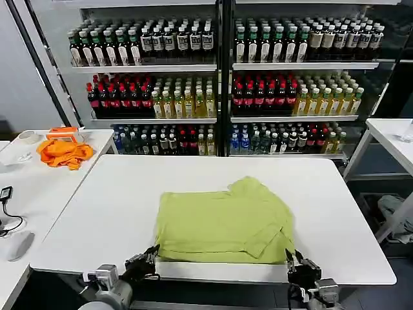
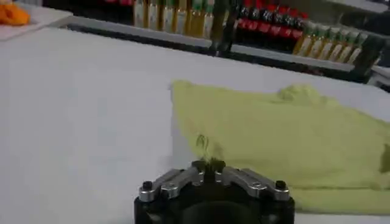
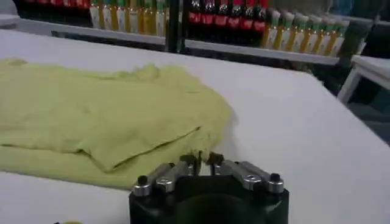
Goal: Fold and organize the clothes.
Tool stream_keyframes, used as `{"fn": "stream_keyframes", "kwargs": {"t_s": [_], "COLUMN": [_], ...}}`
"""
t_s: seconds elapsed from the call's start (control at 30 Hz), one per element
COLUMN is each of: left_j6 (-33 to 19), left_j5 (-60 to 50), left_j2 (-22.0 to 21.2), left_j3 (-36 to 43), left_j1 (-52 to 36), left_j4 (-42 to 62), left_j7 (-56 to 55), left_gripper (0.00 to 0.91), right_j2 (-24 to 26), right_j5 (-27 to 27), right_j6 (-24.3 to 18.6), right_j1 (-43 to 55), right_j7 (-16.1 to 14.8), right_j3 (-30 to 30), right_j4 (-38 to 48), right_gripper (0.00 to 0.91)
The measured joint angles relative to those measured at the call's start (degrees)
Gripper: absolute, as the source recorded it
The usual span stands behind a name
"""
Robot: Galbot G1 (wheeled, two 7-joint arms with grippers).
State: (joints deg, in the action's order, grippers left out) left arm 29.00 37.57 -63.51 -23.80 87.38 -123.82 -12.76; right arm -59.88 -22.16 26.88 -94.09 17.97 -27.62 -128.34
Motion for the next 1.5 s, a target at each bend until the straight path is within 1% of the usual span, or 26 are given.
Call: {"fn": "stream_keyframes", "kwargs": {"t_s": [0.13, 0.3, 0.57, 0.73, 0.9, 1.13, 1.5], "left_j6": [-0.2, -0.4, -0.1, -0.2, -0.2, -0.1, 0.4], "left_j5": [0.4, 1.6, 3.3, 3.7, 3.8, 3.9, 4.2], "left_j2": [1.2, 3.1, 3.4, 2.6, 1.4, 0.3, -0.5], "left_j3": [-1.0, -0.8, 3.8, 8.2, 12.2, 15.7, 17.5], "left_j1": [-0.3, -4.3, -17.9, -27.3, -34.8, -41.1, -44.4], "left_j4": [-1.0, 0.8, 11.0, 19.2, 26.5, 33.9, 39.0], "left_j7": [-0.2, -0.7, -1.0, -1.1, -1.3, -1.4, -1.1], "left_gripper": [0.907, 0.907, 0.907, 0.907, 0.907, 0.907, 0.907], "right_j2": [1.6, 2.3, 0.3, -1.8, -4.3, -7.4, -10.4], "right_j5": [-2.0, -5.4, -10.3, -12.8, -14.4, -14.8, -14.9], "right_j6": [0.8, 1.7, 2.1, 2.7, 3.4, 4.6, 5.8], "right_j1": [3.5, 13.2, 33.0, 43.4, 52.1, 58.6, 63.0], "right_j7": [0.7, 1.5, 1.3, 0.9, 0.1, -1.3, -2.8], "right_j3": [0.2, 3.5, 12.2, 16.9, 20.4, 23.2, 24.9], "right_j4": [0.7, 6.0, 21.1, 30.9, 39.8, 48.9, 56.5], "right_gripper": [0.907, 0.907, 0.907, 0.907, 0.907, 0.907, 0.907]}}
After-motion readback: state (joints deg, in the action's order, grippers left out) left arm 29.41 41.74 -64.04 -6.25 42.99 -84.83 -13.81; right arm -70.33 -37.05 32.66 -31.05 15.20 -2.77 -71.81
